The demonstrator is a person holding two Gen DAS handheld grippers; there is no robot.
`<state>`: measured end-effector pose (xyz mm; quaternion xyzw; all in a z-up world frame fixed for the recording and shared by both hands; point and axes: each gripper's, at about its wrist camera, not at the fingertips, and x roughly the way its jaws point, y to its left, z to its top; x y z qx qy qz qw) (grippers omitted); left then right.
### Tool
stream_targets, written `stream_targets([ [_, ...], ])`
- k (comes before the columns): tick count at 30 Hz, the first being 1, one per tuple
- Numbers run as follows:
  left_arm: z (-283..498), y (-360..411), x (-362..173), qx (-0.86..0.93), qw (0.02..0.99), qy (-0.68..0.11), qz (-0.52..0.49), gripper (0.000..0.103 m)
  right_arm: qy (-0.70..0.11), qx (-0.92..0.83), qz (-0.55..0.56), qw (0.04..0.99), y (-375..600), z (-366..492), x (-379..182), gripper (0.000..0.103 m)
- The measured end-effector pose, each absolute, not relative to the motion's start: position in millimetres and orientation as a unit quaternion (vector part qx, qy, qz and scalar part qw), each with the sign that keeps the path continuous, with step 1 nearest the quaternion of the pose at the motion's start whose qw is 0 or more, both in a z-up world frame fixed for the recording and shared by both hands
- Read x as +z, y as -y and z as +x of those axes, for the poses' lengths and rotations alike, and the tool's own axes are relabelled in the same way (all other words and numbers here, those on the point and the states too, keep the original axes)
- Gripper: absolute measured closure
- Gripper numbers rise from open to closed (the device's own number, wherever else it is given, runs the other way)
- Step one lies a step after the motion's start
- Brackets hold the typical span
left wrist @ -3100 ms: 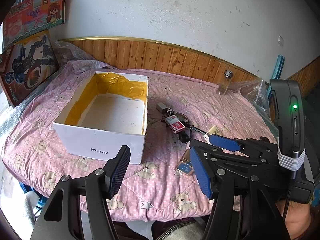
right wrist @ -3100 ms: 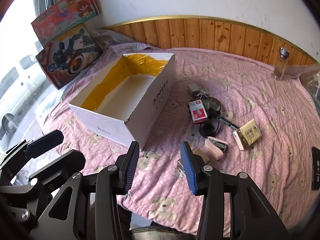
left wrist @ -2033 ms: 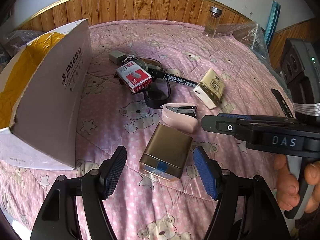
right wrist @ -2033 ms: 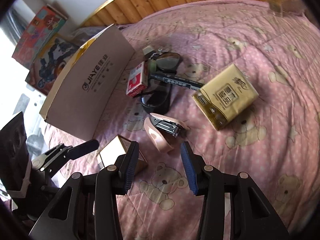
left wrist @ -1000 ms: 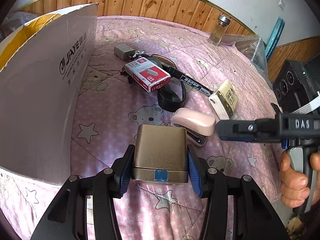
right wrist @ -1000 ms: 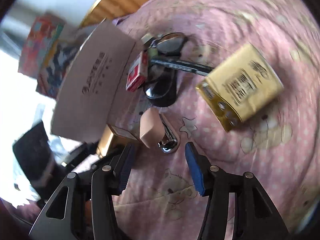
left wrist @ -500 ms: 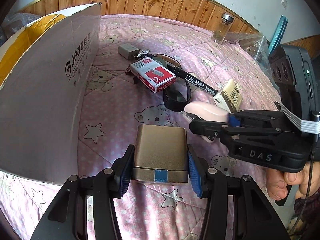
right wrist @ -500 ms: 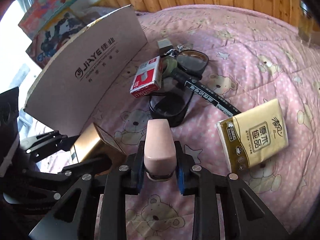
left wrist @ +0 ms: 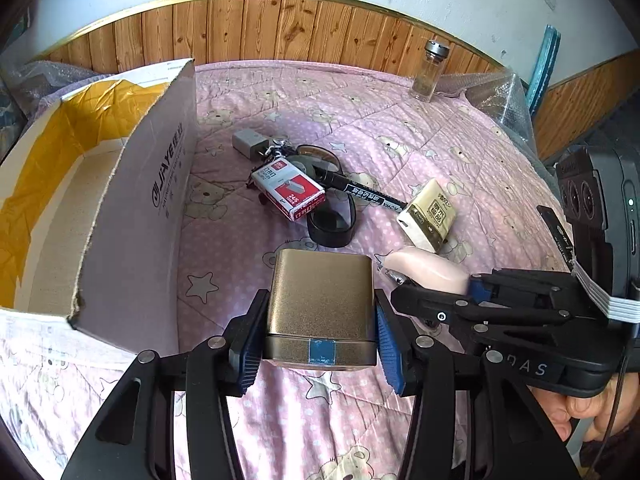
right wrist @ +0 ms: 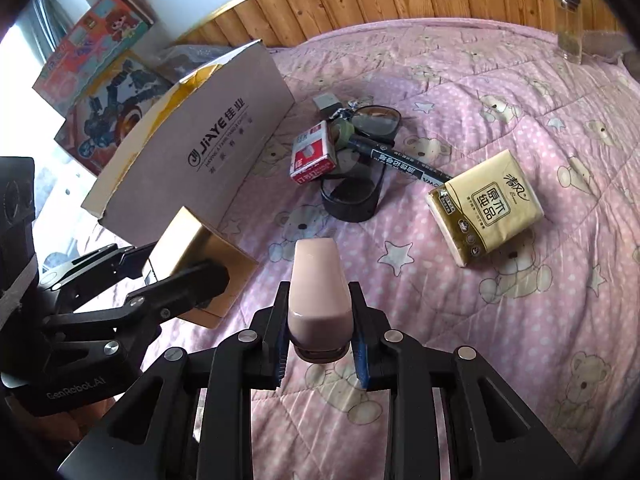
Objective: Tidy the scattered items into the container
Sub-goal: 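Carry the gold box and pink stapler with both tools over the white box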
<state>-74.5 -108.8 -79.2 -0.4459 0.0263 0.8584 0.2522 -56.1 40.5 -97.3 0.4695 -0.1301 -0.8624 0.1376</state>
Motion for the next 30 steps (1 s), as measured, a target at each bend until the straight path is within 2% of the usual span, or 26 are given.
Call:
stream_targets([
  [23, -22.1, 136.8, -27.0, 0.891, 0.247, -0.014, -0.38, 0.053, 0.116, -0.89, 0.412, 0.155, -6.6, 3.3, -45.4, 0.075],
  [30, -16.6, 153.4, -15.3, 0.899, 0.237, 0.005, -0.369, 0.052, 0.09, -0.893, 0.405, 0.174, 13.3, 3.9, -31.4, 0.075],
])
